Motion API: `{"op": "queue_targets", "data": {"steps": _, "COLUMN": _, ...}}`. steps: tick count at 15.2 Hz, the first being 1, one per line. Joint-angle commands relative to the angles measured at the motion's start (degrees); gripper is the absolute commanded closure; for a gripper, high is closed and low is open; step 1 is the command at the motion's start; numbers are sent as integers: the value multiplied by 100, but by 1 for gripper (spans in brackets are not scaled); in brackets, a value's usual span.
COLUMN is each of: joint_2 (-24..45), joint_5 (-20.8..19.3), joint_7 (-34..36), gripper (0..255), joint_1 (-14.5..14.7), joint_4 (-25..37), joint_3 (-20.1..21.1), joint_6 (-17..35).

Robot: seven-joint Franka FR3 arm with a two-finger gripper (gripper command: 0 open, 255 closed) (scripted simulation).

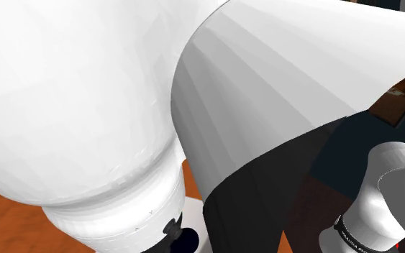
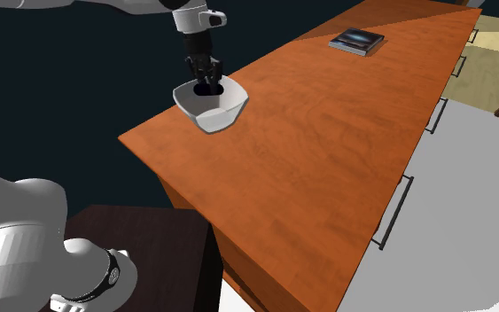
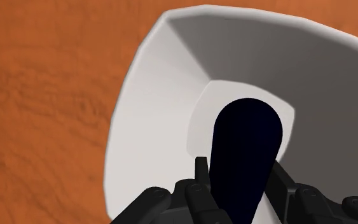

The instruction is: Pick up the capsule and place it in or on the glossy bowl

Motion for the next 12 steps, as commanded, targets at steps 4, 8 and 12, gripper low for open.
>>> {"op": "queue_targets", "data": {"steps": 4, "joint_2": 6, "joint_5": -5, "joint_7": 5, "gripper": 255, "joint_1": 1, "joint_4": -4, "joint_3": 1, "joint_6": 10}}
{"op": "queue_targets", "data": {"steps": 8, "joint_2": 7, "joint_5": -6, "joint_7": 5, "gripper": 0, "joint_1": 1, "joint_4": -3, "joint_3": 1, "joint_6": 10}}
{"op": "queue_targets", "data": {"steps": 12, "joint_2": 21, "joint_5": 1, "joint_7": 0, "gripper": 0, "joint_1": 31, "joint_4": 389, "joint_3": 30, "joint_6": -376}}
